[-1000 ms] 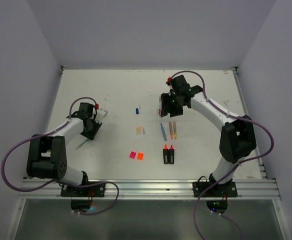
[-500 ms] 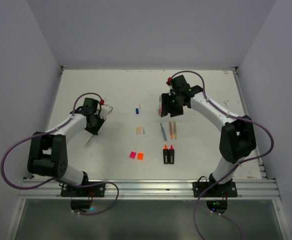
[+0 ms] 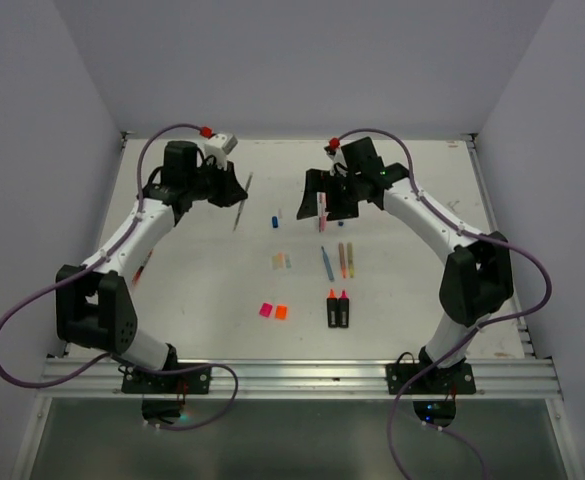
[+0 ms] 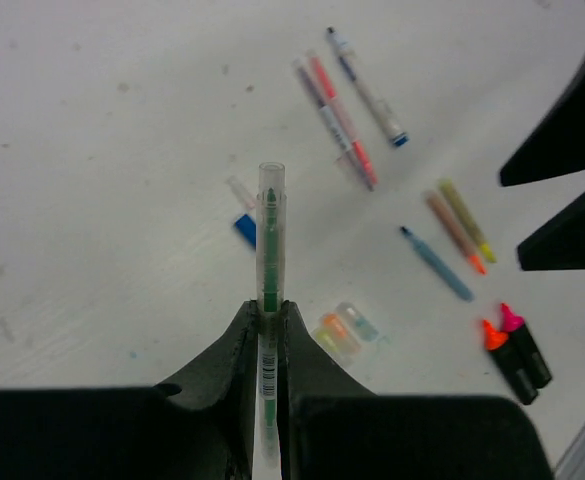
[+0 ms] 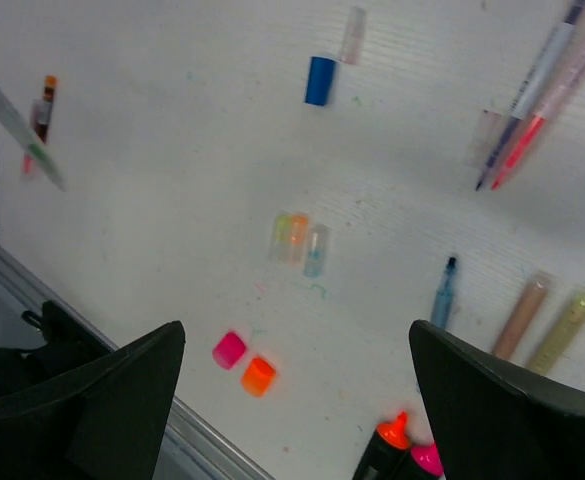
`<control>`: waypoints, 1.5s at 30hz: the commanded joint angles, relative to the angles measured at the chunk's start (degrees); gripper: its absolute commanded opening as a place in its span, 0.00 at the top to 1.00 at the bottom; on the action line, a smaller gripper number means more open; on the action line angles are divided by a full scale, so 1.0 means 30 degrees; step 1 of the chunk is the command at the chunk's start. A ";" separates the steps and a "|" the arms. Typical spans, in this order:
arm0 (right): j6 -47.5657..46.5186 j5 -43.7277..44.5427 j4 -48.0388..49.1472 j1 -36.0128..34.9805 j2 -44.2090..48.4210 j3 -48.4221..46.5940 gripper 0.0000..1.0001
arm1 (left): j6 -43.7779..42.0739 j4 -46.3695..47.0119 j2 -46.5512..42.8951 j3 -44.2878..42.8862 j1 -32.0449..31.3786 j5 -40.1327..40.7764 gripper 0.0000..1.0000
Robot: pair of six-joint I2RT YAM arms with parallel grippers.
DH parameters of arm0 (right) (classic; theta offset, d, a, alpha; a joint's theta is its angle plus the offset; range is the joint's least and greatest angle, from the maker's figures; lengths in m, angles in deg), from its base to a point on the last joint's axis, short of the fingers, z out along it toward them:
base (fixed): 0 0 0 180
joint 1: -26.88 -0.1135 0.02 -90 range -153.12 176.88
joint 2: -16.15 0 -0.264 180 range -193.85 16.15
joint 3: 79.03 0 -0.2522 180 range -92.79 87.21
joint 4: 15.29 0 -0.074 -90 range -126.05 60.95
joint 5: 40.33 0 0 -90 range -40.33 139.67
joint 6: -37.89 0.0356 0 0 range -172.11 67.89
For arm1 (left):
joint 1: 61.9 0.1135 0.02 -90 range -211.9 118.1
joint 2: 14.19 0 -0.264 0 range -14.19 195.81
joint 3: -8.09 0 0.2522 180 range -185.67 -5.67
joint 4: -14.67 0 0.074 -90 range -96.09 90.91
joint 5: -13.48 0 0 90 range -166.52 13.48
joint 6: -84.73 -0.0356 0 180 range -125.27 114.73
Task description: Open the pen caps
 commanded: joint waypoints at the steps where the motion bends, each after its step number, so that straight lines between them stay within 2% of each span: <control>1: 0.0858 -0.3681 0.2694 -0.0109 0.0705 0.0201 0.01 | 0.6435 0.7052 -0.0886 0.2106 -0.0054 -0.5909 1.00; 3: 0.1121 -0.4529 0.3923 -0.0284 0.1055 0.0610 0.01 | 0.8587 1.1583 -0.1153 0.3625 -0.0054 -0.7168 1.00; 4: 0.1267 -0.5463 0.4451 -0.0371 0.1144 0.0759 0.01 | 1.0424 1.2799 -0.1154 0.3925 -0.0054 -0.7466 1.00; 7: 0.2641 -0.7107 0.6910 -0.0752 0.1233 0.1518 0.05 | 1.3212 1.6231 -0.0862 0.4775 -0.0112 -0.8112 1.00; 9: 0.3926 -0.7288 0.9194 -0.0987 0.1350 0.2395 0.10 | 1.4683 1.8770 -0.0686 0.5215 -0.0258 -0.8114 1.00; 12: 0.4141 -0.7201 1.0315 -0.1280 0.1089 0.2519 0.17 | 1.8606 2.3191 -0.0510 0.6678 -0.0463 -0.7765 1.00; 13: 0.3879 -0.7201 0.9765 -0.1455 0.0797 0.2083 0.19 | 2.0270 2.3994 -0.0364 0.7233 -0.0580 -0.7588 1.00; 18: 0.3611 -0.6733 1.0052 -0.1720 0.0472 0.1699 0.27 | 2.3183 2.6926 -0.0041 0.8378 -0.0757 -0.6563 1.00; 19: 0.3613 -0.6761 0.9994 -0.1749 0.0297 0.1466 0.29 | 2.3854 2.7193 -0.0011 0.8585 -0.0815 -0.6387 1.00; 21: 0.3700 -0.7024 0.9877 -0.1837 -0.0112 0.1259 0.38 | 2.4444 2.8070 0.0018 0.9111 -0.0874 -0.6035 1.00; 23: 0.3759 -0.7171 0.9934 -0.1983 -0.0231 0.1200 0.52 | 2.4856 2.8192 -0.0011 0.9289 -0.0874 -0.5917 1.00; 24: 0.3904 -0.7288 1.0022 -0.2013 -0.0174 0.1258 0.72 | 2.4886 2.8192 -0.0011 0.9348 -0.0874 -0.5829 1.00; 26: 0.3935 -0.7230 1.0051 -0.2130 -0.0115 0.1463 0.95 | 2.4915 2.8221 0.0105 0.9349 -0.0874 -0.5799 1.00; 27: 0.3964 -0.7259 1.0023 -0.2159 -0.0114 0.1493 1.00 | 2.4886 2.8105 0.0135 0.9319 -0.0874 -0.5770 1.00; 28: 0.3964 -0.7259 0.9994 -0.2159 -0.0056 0.1551 1.00 | 2.4828 2.8046 0.0222 0.9261 -0.0874 -0.5798 1.00; 31: 0.3877 -0.7260 0.9614 -0.2159 0.0148 0.1552 1.00 | 2.4275 2.7695 0.0223 0.9144 -0.0845 -0.5857 0.86; 34: 0.3818 -0.7405 0.9174 -0.2159 0.0353 0.1727 1.00 | 2.3512 2.7021 0.0281 0.8705 -0.0845 -0.6033 0.76; 45: 0.3437 -0.8694 0.7884 -0.2159 0.0267 0.1932 1.00 | 2.2425 2.5409 0.1160 0.6625 -0.0611 -0.6151 0.73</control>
